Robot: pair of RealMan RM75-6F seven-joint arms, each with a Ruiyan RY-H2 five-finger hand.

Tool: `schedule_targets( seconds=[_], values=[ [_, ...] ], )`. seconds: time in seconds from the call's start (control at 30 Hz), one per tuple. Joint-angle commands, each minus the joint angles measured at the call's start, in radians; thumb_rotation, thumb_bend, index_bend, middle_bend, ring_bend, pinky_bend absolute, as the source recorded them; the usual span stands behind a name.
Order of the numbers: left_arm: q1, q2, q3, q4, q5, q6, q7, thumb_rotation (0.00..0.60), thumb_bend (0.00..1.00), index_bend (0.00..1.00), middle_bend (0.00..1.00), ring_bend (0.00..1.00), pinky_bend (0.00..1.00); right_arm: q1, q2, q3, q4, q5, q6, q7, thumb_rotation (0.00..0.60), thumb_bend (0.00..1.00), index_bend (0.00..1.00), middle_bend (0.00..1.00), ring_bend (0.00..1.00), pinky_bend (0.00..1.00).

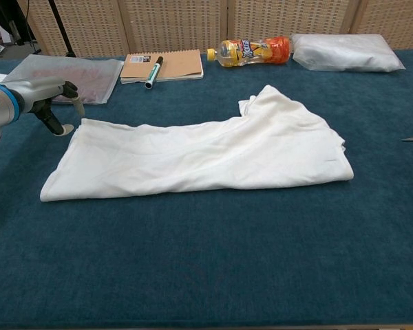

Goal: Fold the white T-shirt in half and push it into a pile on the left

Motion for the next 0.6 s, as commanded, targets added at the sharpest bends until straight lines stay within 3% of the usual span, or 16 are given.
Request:
schedule_targets(
  seconds=[0.03, 0.43, 0.6],
  values=[
    [-0.007, -0.016, -0.001, 0.017, -0.009, -0.004, 0.005, 0.6, 0.44, 0.38, 0.0, 0.0, 0.0, -0.001, 0.004, 0.002, -0.009, 0.003, -0.015, 0.027, 0.6, 0.0, 0.0, 0.0, 0.0, 0.0],
    [-0.026, -0.057, -0.002, 0.062, -0.035, -0.01, 0.031, 0.6, 0.44, 0.38, 0.0, 0.0, 0.0, -0.005, 0.008, 0.013, -0.008, -0.009, -0.031, 0.042, 0.6, 0.0, 0.0, 0.0, 0.0, 0.0],
    [-0.019, -0.064, -0.006, 0.056, -0.043, 0.007, 0.029, 0.6, 0.44, 0.43, 0.0, 0.0, 0.0, -0.007, 0.008, 0.017, -0.008, -0.013, -0.034, 0.045, 0.6, 0.0, 0.0, 0.0, 0.0, 0.0]
  ],
)
